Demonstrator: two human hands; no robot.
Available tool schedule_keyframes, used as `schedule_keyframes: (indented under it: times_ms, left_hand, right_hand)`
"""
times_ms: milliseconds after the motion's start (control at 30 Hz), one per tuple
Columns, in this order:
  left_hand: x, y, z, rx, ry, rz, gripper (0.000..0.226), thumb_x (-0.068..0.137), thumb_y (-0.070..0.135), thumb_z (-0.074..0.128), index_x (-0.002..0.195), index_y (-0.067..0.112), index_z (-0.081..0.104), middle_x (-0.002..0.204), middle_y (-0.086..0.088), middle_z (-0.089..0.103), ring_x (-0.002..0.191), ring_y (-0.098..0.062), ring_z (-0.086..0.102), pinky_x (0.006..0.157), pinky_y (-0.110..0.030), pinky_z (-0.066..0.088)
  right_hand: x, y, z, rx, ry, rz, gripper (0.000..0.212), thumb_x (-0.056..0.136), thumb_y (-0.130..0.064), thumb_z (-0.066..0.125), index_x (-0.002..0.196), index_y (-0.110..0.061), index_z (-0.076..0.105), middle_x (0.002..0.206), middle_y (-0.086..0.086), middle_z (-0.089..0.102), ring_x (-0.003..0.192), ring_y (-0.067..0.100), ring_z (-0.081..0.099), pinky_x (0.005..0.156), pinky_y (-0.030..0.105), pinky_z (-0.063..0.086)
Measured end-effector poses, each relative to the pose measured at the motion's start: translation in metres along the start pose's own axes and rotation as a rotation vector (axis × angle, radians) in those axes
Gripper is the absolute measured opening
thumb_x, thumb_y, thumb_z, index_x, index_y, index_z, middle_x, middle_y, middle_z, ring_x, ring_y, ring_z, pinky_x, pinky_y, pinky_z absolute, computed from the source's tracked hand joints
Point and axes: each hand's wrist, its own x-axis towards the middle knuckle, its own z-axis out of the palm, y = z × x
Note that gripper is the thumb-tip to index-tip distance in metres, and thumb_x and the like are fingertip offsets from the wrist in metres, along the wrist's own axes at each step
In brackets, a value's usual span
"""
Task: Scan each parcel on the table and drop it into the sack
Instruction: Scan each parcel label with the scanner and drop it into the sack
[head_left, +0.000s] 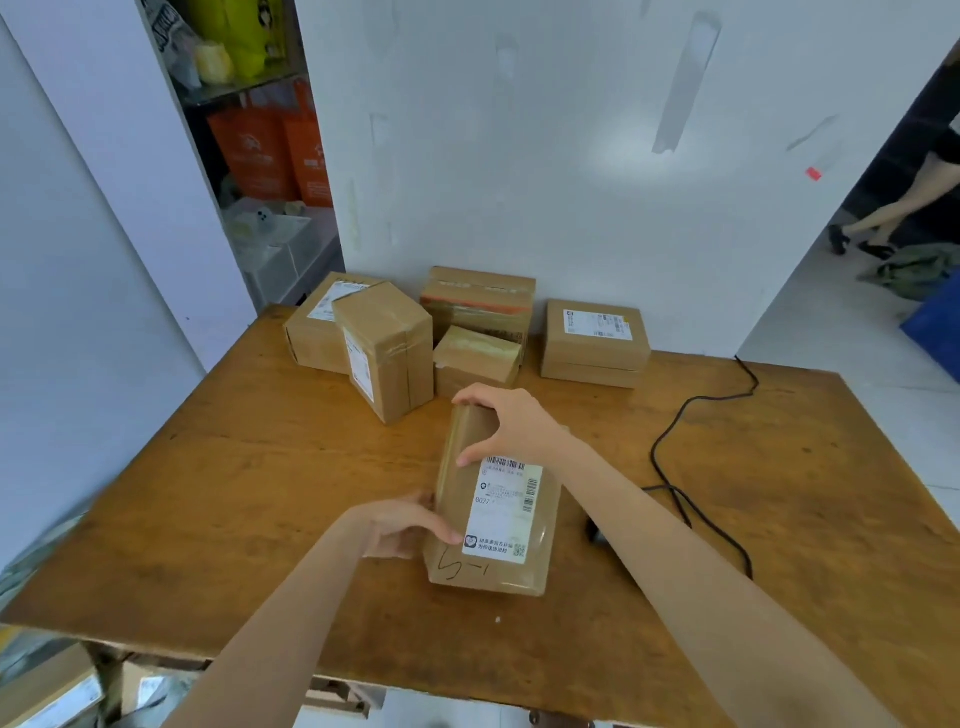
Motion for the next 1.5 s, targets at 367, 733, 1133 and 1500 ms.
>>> schedule_keyframes:
  times_ms: [367,733,1133,1500]
  left_hand:
    - [0.016,-0.018,-0.002,-0.153,0.066,0.133,0.105,0.057,-0.003,0.086,0.144,0.01,0.029,0.131,-0.012,0.059,0.118,-0.03,0.058,0.096,-0.043,0.051]
    - [0.031,-0.018,0.013,-0.24,0.112,0.183,0.128,0.052,-0.003,0.089,0.151,0.027,0.013,0.139,-0.008,0.049,0.125,-0.032,0.049,0.098,-0.051,0.048]
    - [0.039,-0.018,0.002,-0.413,0.201,0.292,0.125,0.049,-0.006,0.087,0.149,0.026,0.018,0.132,-0.011,0.056,0.121,-0.032,0.054,0.102,-0.056,0.045]
    - [0.044,-0.014,0.001,-0.38,0.168,0.333,0.112,0.058,-0.01,0.082,0.147,0.029,0.027,0.133,-0.009,0.052,0.123,-0.032,0.05,0.103,-0.053,0.045]
  right_hand:
    - [-0.108,0.11,0.027,0.237,0.638,0.636,0.041,0.096,-0.034,0.051,0.132,-0.015,0.049,0.134,0.006,0.05,0.129,0.026,0.044,0.106,0.044,0.038]
    - [-0.157,0.151,0.082,-0.189,0.26,0.818,0.062,0.085,-0.034,0.07,0.136,-0.019,0.038,0.129,0.005,0.052,0.12,0.026,0.05,0.09,0.04,0.05]
    - [-0.134,0.014,0.037,0.795,0.418,0.285,0.028,0.08,-0.044,0.062,0.086,-0.019,0.055,0.055,-0.01,0.053,0.051,0.006,0.049,0.062,0.023,0.039]
    - [-0.123,-0.032,0.058,0.842,0.227,0.146,0.055,0.086,-0.039,0.061,0.136,-0.031,0.038,0.079,-0.004,0.061,0.048,0.009,0.046,0.051,0.022,0.042]
